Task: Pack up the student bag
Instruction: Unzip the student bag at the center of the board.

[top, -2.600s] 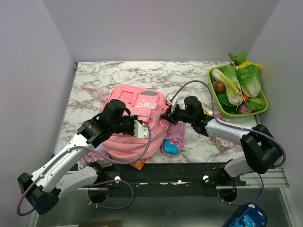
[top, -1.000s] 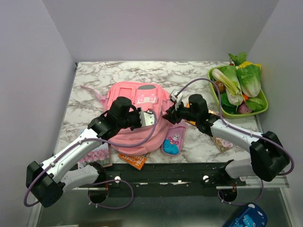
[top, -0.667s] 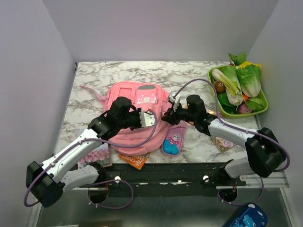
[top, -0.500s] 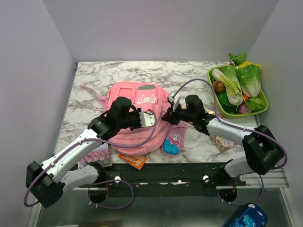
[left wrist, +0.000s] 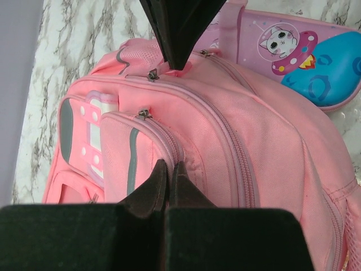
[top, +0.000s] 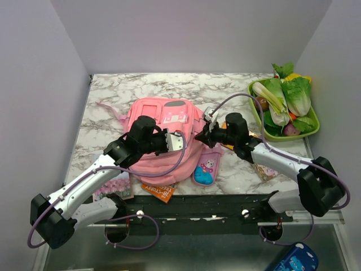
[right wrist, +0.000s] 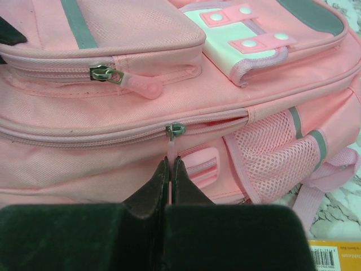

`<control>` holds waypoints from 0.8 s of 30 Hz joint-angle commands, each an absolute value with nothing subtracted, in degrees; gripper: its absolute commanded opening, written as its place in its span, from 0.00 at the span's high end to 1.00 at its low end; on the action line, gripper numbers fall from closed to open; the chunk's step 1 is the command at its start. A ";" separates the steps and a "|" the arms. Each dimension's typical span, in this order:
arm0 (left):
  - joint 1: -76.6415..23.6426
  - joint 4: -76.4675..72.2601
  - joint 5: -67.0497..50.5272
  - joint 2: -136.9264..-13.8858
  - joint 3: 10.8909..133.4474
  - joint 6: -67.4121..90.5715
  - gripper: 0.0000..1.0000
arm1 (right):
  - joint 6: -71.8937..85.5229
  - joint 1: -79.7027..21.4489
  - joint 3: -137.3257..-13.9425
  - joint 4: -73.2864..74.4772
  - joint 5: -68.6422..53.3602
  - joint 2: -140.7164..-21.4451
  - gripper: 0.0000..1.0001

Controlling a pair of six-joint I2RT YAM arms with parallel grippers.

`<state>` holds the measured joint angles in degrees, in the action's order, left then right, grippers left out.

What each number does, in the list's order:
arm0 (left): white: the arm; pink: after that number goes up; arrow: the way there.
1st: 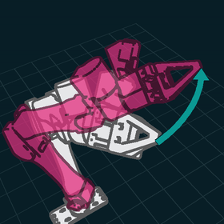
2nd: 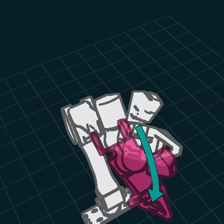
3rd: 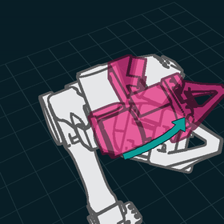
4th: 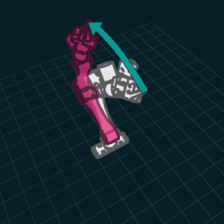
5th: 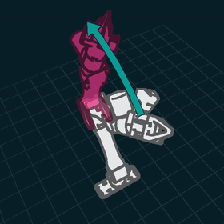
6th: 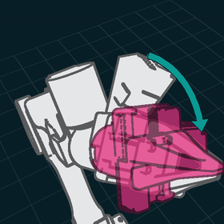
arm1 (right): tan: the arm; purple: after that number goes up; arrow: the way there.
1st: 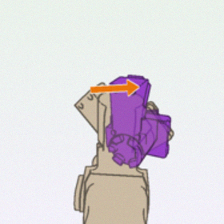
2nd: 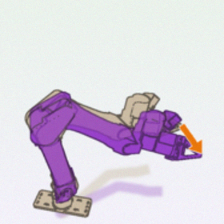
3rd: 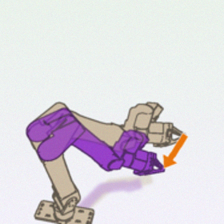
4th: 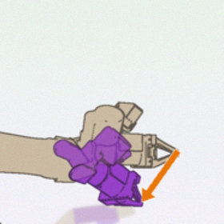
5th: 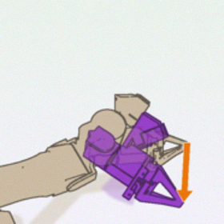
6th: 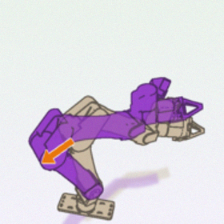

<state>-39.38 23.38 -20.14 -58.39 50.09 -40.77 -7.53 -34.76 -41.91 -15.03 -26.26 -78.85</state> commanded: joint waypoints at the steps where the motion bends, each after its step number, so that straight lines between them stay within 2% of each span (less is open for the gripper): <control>1: -39.46 16.53 -17.68 -59.14 49.92 -37.36 1.00 | -6.68 -34.63 -40.52 -15.82 -28.47 -74.54 0.99; 17: -39.73 14.06 -15.12 -65.04 54.49 -31.47 1.00 | -3.17 -35.07 -36.56 -15.56 -30.94 -70.66 0.99; 24: -40.51 12.66 -14.07 -66.36 55.28 -29.89 1.00 | -0.35 -41.99 -35.33 -17.49 -27.69 -68.91 0.99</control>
